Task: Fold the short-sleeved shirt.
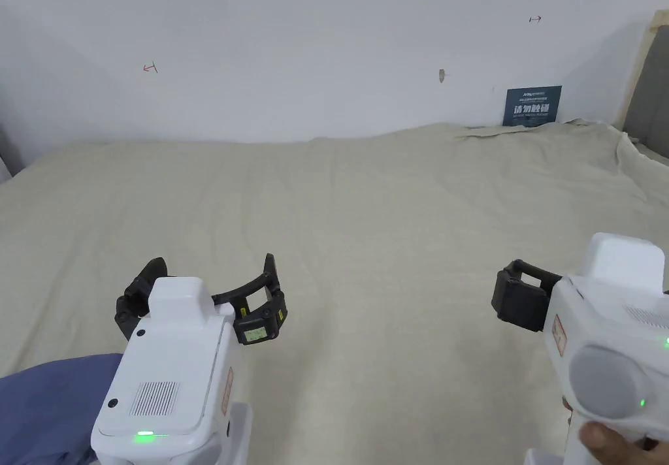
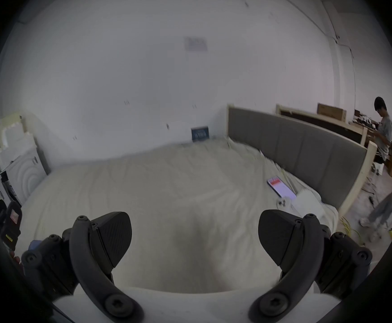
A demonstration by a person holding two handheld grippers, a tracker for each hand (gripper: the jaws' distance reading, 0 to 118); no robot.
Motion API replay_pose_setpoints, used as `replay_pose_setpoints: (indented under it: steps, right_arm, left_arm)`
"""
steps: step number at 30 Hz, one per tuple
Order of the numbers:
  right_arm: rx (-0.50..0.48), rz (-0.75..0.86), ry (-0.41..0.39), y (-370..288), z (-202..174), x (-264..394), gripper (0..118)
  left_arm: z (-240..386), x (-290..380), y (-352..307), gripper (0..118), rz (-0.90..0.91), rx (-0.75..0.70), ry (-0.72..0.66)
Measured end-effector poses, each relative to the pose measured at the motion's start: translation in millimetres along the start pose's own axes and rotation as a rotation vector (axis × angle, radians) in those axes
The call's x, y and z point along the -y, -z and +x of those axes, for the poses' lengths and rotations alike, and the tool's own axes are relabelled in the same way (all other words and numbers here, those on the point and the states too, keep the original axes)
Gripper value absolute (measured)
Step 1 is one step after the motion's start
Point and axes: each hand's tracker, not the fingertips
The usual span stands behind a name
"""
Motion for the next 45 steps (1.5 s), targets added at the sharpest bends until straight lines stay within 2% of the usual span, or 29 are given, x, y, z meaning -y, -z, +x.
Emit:
replay_pose_setpoints:
  steps: [3, 7, 18, 29, 33, 36, 40, 45]
  right_arm:
    - [-0.052, -0.074, 0.013, 5.0, 2.5, -3.8, 110]
    - [-0.082, -0.049, 0.043, 0.5, 0.5, 0.2, 110]
    - [-0.067, 0.034, 0.023, 7.8, 2.1, 5.9, 110]
    - [-0.105, 0.001, 0.032, 9.1, 5.5, 6.1, 110]
    - [-0.132, 0.093, 0.035, 14.1, 10.0, 13.1, 110]
    - [-0.16, 0.173, -0.023, 16.7, 10.3, 17.3, 110]
    - [-0.164, 0.322, -0.041, 11.3, 4.8, 27.4, 110]
    - [-0.154, 0.42, -0.063, 15.8, 6.6, 32.6, 110]
  left_arm:
    - [-0.6, -0.3, 0.6, 118, 0.002, -0.001, -0.003]
    - [-2.3, -1.3, 1.8, 118, 0.004, -0.005, -0.007]
    - [-6.1, -4.4, 3.7, 118, 0.012, -0.011, -0.009]
    - [-6.8, -5.7, 3.5, 118, 0.015, -0.006, -0.008]
    - [-6.5, -5.2, 4.0, 118, 0.015, -0.006, -0.007]
    - [-5.8, -5.1, 3.3, 118, 0.017, -0.003, -0.004]
    - [-4.7, -5.4, 2.7, 118, 0.019, -0.003, -0.004]
    - [-3.2, -5.6, 2.6, 118, 0.018, -0.001, 0.002]
